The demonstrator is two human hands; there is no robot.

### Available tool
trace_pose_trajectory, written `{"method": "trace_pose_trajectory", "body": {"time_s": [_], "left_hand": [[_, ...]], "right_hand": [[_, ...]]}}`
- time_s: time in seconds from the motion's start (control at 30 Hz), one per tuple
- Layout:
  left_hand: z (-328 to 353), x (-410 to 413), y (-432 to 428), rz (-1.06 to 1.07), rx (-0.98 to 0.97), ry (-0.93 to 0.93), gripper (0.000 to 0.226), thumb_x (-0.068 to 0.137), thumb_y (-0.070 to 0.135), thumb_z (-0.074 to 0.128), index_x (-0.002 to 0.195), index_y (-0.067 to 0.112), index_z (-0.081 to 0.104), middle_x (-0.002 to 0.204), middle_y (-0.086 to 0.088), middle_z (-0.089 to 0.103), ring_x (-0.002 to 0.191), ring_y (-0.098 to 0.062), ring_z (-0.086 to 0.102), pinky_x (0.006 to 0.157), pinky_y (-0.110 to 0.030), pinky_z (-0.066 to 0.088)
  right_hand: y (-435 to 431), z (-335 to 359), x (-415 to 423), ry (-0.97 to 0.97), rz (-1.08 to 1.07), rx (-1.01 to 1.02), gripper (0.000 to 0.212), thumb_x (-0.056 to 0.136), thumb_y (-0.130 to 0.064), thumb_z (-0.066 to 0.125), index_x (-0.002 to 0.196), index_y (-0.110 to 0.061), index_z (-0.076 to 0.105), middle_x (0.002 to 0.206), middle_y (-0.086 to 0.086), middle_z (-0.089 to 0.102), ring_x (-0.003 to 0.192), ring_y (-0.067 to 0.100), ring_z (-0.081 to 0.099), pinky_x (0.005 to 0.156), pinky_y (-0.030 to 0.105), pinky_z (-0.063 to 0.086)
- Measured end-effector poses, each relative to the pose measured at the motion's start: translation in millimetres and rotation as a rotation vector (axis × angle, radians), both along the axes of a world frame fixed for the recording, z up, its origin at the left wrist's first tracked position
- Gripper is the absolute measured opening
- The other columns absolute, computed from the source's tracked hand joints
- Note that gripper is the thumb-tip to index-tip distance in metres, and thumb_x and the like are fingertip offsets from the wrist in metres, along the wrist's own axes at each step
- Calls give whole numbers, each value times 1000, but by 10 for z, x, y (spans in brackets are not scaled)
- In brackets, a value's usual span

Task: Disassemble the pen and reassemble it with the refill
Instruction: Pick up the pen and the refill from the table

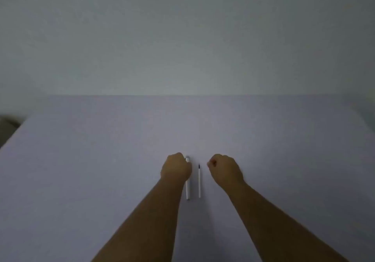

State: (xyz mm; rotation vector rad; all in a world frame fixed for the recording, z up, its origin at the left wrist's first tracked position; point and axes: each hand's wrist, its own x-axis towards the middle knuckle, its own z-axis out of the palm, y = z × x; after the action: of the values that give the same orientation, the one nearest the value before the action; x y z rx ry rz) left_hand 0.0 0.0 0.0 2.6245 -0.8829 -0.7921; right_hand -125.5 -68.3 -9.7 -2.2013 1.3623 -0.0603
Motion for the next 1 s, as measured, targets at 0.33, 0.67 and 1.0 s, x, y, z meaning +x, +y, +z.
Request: {"method": "trace_pose_trajectory", "body": {"time_s": [0.33,0.67,1.0], "left_hand": [[-246,-118,157,151,-24,149,26,82,17,60,106,5,64,104,-11,69,94,-27,66,68,-27,46],[23,-271,281,26,-311,167,24,89,23,62,110,12,65,82,9,57,63,0,49,51,-4,31],[35,-177,337,-9,-204,324,10,91,24,59,90,16,65,79,4,58,75,-10,54,67,-18,42]], "right_hand": [[66,-223,-58,-57,-22,77,24,89,-30,54,95,-12,68,99,10,70,97,28,63,83,40,53],[102,111,254,-378,-303,419,35,84,-39,63,89,-6,71,78,4,64,77,21,59,72,32,45],[-156,9,172,-358,-409,441,32,89,-29,52,60,-17,61,77,11,63,73,26,57,71,35,44]]}}
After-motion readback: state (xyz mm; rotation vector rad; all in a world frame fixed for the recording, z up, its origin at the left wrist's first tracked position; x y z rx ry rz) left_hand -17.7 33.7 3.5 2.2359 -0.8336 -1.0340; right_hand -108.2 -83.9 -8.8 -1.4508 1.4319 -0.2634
